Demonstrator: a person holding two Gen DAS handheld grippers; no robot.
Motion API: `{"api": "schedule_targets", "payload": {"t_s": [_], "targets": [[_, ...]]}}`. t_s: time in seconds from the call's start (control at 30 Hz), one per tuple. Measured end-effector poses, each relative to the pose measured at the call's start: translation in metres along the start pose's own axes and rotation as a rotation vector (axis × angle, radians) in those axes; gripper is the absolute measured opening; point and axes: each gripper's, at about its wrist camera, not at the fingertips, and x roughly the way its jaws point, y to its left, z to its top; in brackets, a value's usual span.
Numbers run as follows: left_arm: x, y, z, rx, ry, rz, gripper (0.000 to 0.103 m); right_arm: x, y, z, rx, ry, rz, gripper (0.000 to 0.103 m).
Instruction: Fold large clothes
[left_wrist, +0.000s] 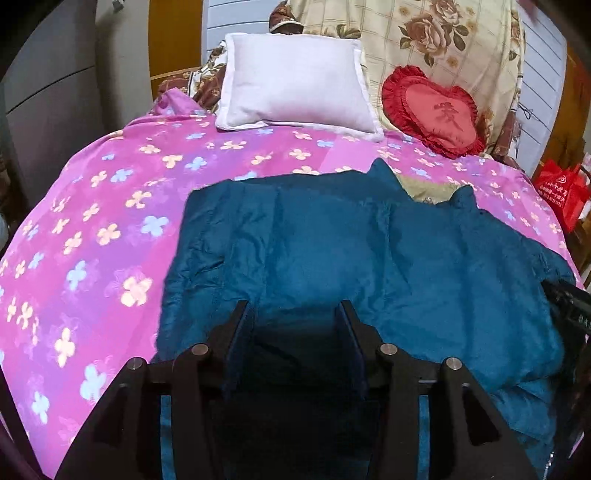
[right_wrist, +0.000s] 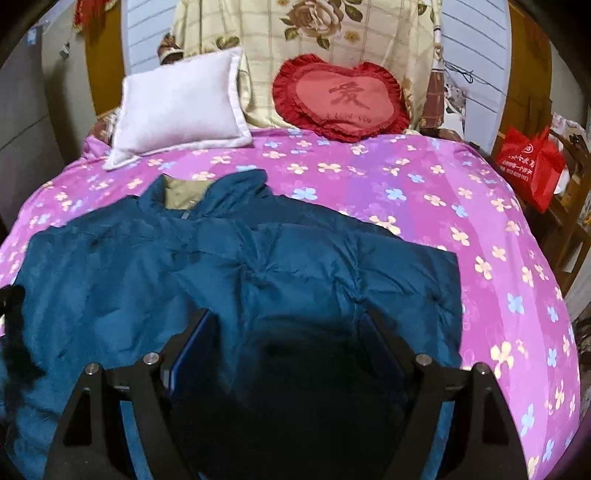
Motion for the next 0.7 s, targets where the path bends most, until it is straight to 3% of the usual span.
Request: {"api": "schedule_targets", "payload": {"t_s": [0.3,0.7], "targets": [[0.011,-0.006,-0.007,0.019,0.016,-0.009,0.029,0.031,-0.009,0.004,0.059,0.042,-0.018,0.09],[0.013,-0.005,-0.009,0.024,0.012,0.0,0.029,-0.047,-0.017,-0.023,0.005,-0.05,0.042,0.09]]}}
